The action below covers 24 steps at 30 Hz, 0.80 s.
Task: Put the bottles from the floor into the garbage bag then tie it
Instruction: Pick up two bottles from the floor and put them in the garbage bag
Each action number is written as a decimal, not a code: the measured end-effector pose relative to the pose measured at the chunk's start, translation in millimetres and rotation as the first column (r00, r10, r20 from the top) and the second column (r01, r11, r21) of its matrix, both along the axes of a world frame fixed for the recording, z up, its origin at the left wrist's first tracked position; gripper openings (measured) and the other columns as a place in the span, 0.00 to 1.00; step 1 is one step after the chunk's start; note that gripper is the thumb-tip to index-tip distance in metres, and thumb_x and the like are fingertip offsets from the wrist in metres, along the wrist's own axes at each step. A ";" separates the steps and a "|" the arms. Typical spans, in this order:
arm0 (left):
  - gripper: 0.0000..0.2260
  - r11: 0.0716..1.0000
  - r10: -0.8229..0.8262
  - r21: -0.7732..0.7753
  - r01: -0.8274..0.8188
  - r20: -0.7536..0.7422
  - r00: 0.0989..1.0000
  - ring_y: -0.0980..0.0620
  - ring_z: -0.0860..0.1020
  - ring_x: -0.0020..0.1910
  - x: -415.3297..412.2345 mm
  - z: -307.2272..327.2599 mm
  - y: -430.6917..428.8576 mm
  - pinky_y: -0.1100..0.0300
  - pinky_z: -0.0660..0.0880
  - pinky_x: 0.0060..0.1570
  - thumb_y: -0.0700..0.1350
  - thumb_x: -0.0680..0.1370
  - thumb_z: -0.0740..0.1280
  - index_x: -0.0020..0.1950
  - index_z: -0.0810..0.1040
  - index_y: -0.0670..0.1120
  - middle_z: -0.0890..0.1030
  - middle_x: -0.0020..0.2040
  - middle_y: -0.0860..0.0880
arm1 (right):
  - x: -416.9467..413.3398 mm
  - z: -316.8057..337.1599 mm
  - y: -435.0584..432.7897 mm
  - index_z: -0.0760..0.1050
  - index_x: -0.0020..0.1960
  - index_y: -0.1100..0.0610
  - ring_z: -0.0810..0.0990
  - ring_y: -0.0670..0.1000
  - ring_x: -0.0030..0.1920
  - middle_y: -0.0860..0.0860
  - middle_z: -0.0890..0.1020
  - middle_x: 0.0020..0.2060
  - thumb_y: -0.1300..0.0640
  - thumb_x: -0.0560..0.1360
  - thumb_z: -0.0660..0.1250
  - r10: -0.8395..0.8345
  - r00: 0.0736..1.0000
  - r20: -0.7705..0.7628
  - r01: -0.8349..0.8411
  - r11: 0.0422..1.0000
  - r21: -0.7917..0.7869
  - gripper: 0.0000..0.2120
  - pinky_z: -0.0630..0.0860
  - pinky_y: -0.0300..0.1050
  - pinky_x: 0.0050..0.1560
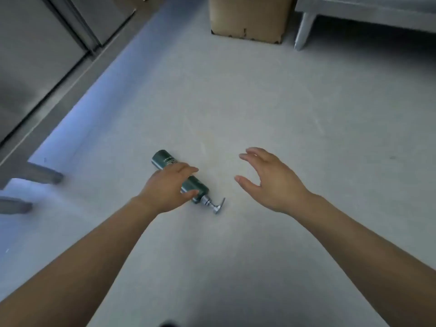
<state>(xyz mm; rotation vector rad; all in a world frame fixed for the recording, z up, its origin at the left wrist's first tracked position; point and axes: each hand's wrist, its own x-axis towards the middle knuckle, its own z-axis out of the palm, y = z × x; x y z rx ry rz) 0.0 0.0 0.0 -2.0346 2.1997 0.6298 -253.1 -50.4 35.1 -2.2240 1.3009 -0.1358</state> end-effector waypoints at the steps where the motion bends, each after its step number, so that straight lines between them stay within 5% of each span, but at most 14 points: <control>1: 0.26 1.000 0.019 -0.018 -0.019 -0.008 1.000 0.50 0.69 0.68 0.6 -9.8 -0.2 0.54 0.67 0.63 0.57 0.75 0.66 0.71 0.67 0.52 0.70 0.70 0.51 | 0.8 -10.6 0.0 0.65 0.70 0.53 0.64 0.51 0.70 0.50 0.64 0.72 0.42 0.76 0.59 0.001 1.000 0.022 -0.001 1.000 -0.019 0.26 0.65 0.47 0.66; 5: 0.26 0.995 0.090 -0.053 -0.090 0.009 0.996 0.49 0.68 0.68 6.1 -34.4 3.1 0.52 0.67 0.64 0.56 0.74 0.66 0.70 0.68 0.51 0.70 0.70 0.50 | 0.6 -33.9 6.7 0.65 0.70 0.53 0.64 0.50 0.70 0.49 0.65 0.72 0.43 0.76 0.60 -0.017 0.999 0.046 0.018 0.999 -0.030 0.26 0.66 0.47 0.66; 24: 0.31 0.985 -0.168 0.073 0.155 0.234 0.958 0.49 0.57 0.75 28.0 -71.6 -6.6 0.45 0.56 0.72 0.60 0.75 0.65 0.74 0.60 0.53 0.60 0.76 0.49 | -5.7 -69.8 39.3 0.63 0.71 0.50 0.63 0.46 0.70 0.46 0.64 0.72 0.41 0.77 0.57 -0.034 0.999 0.029 0.032 0.998 0.058 0.25 0.62 0.43 0.66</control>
